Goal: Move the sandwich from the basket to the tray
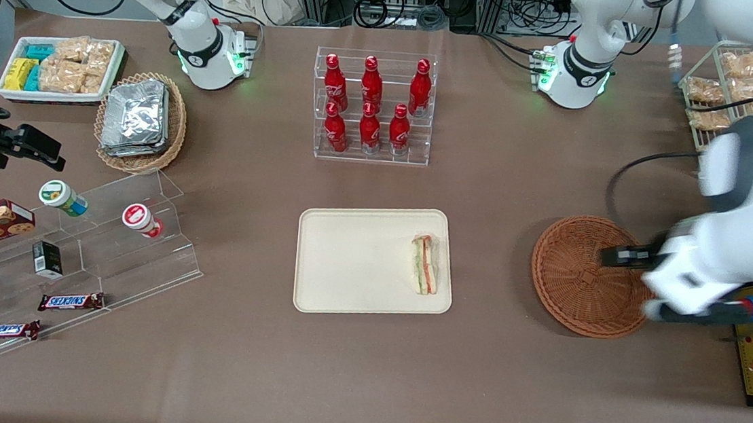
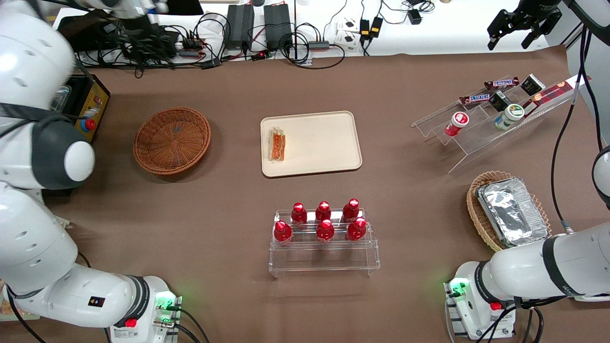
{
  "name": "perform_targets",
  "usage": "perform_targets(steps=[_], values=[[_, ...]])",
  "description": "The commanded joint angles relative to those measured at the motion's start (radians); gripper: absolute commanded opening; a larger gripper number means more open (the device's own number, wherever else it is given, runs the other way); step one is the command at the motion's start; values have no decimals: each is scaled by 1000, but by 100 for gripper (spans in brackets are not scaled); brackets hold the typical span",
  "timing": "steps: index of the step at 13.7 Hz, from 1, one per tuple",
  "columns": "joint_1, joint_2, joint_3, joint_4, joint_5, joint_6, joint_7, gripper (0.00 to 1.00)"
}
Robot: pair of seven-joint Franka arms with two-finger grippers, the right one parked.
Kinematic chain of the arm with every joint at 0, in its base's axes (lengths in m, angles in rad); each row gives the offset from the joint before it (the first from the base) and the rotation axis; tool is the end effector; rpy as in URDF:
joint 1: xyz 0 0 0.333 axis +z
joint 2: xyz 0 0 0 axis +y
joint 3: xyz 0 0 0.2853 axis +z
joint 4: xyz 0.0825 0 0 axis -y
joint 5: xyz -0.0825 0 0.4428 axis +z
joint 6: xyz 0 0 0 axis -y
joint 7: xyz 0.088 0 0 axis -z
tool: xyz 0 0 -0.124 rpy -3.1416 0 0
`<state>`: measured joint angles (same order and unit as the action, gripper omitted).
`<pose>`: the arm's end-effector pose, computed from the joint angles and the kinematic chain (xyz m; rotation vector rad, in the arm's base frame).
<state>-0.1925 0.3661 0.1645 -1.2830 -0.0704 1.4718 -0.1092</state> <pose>0.6899 -0.0448 0.4825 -3.1269 -0.1168 0.2714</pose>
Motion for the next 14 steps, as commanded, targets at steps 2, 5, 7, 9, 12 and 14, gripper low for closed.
perform_targets(steps=[2,5,7,9,12,14], values=[[67,-128,-13,-70,11,-33,22,100],[76,-177,-13,-76,47,-73,23,100],[76,-217,-13,-126,57,-74,25,100],[76,-271,-14,-214,90,-44,25,100],[77,-395,-14,-410,87,85,25,100],[76,-372,-16,-376,86,82,25,100]])
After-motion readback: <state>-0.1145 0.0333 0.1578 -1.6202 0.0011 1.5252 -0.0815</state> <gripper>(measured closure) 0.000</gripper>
